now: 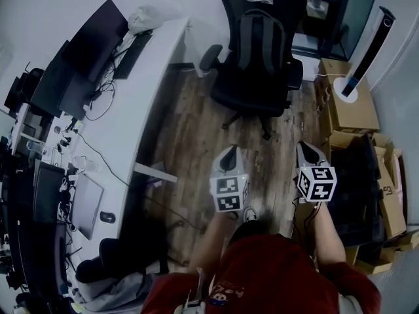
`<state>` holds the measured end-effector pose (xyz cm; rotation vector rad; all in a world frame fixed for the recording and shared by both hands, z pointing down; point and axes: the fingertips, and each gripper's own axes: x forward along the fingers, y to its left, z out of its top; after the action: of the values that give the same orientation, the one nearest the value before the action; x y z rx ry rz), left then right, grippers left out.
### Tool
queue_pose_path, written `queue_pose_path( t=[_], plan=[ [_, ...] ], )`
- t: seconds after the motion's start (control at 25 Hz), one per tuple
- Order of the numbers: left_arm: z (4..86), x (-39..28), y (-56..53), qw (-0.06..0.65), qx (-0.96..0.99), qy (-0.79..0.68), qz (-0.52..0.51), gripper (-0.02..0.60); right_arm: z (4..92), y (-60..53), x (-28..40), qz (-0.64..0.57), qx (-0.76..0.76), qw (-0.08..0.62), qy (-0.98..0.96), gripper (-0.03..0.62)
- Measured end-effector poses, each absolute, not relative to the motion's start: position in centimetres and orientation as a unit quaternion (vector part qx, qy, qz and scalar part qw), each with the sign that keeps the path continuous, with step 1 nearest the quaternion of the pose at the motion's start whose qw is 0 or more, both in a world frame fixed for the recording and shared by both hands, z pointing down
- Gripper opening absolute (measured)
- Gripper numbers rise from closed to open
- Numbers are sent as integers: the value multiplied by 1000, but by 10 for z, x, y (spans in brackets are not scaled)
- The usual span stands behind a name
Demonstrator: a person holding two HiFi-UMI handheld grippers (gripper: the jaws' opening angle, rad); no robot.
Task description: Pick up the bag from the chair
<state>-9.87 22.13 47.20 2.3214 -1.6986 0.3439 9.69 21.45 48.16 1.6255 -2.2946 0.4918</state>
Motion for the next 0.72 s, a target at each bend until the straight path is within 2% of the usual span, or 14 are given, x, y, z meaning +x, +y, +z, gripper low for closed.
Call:
queue_pose_path(
  t=[0.36, 0.72],
  plan=[
    [476, -133, 175, 122, 793, -585, 120, -2, 481, 168, 70, 165, 570, 142, -792, 1],
    [487, -135, 120, 121, 792, -583, 133, -2, 494, 108, 65, 171, 566, 138, -794, 0]
  ],
)
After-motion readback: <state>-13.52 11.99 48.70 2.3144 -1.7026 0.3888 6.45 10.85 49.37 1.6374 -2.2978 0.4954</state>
